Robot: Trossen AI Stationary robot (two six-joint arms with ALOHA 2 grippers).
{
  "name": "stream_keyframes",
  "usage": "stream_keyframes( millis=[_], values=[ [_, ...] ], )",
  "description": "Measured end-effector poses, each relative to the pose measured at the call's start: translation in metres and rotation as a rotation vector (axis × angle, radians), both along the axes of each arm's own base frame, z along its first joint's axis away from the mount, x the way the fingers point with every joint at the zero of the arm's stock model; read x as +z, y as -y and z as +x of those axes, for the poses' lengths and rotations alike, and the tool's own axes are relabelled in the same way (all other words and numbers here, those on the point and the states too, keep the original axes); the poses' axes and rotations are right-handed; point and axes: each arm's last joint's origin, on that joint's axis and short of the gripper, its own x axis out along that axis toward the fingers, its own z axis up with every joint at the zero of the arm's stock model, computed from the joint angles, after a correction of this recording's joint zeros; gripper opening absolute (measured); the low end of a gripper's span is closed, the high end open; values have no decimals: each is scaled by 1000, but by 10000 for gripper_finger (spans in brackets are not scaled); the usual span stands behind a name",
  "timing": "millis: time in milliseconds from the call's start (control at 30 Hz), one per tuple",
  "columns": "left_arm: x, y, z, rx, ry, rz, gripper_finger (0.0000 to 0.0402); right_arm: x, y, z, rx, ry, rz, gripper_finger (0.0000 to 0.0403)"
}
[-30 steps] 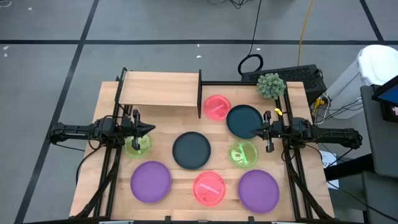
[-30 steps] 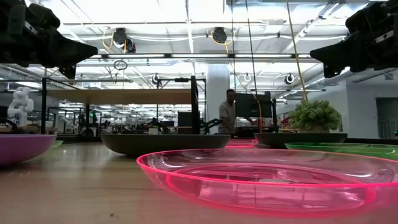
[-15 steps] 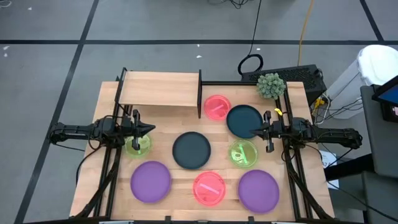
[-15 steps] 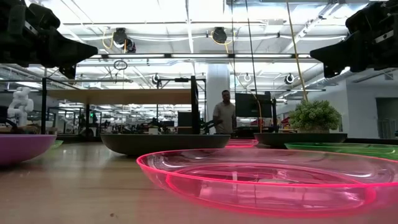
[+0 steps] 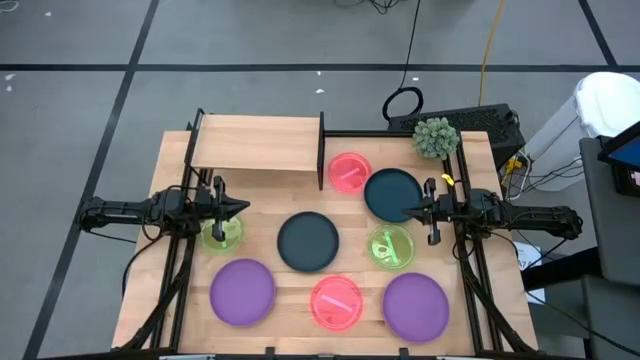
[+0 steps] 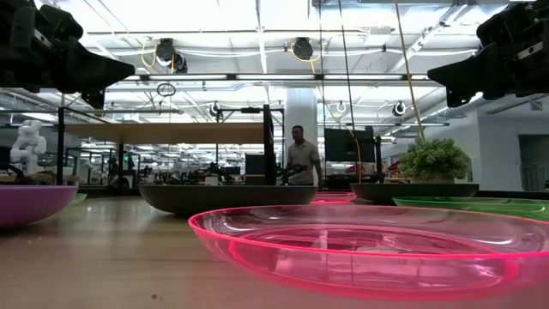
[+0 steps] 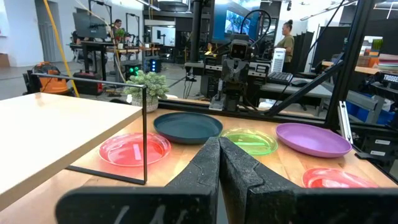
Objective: Place and stack plates onto a shelf
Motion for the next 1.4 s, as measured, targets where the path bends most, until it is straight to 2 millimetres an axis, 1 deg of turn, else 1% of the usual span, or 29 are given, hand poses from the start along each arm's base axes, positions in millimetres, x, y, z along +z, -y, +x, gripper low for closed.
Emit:
stream_keyframes(
  millis=[233, 433, 1167, 1300, 1400],
  values=[
    [0, 0, 0, 0, 0, 0, 8, 0, 0, 0, 0, 0, -2, 0],
    [0, 0, 0, 0, 0, 0, 8, 0, 0, 0, -2, -2, -103, 0],
    [0, 0, 0, 0, 0, 0, 8, 0, 0, 0, -2, -1, -115, 0],
    [0, 0, 0, 0, 0, 0, 8, 0, 0, 0, -4, 2, -85, 0],
    [0, 0, 0, 0, 0, 0, 8, 5, 0, 0, -6, 52, -84, 0]
  ],
)
